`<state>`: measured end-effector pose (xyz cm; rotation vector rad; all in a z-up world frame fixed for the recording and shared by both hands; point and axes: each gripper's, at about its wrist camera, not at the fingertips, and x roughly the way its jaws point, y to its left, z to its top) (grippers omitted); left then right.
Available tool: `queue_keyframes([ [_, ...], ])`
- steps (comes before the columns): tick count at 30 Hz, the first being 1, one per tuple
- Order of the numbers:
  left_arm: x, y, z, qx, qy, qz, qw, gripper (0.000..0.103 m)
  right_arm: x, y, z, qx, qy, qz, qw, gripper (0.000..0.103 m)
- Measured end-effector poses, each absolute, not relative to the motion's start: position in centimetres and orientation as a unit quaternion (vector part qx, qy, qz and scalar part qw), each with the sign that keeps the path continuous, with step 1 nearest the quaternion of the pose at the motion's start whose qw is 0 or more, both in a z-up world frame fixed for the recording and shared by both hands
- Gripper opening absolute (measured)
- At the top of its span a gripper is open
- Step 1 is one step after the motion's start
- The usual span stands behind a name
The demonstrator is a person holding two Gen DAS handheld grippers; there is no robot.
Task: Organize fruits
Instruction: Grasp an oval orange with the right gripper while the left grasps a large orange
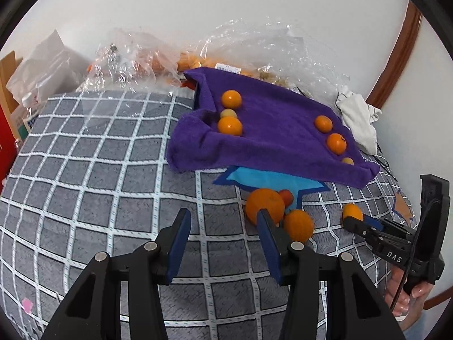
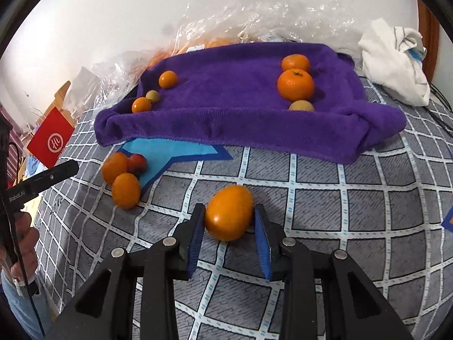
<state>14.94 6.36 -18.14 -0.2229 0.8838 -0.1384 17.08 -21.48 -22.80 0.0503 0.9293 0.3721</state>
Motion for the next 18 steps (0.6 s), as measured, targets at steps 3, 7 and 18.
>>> queue_keyframes([
  [3,15.3,5.6,-18.4,-0.111,0.434,-0.077,0.891,0.046,16.8,-21.5,-22.6,0.011,0.44,0.172,0.881,0.033],
  [7,16.0,4.0,-18.3,-0.1,0.439,-0.093,0.888,0.046,16.1,-22.9,-22.2,0.001,0.42,0.144,0.896,0.033],
  [18,18.1,2.0,-19.7,-0.115,0.458,-0.109,0.875,0.046,14.9,-25.5,-22.8,0.006,0.403,0.124,0.907,0.033],
])
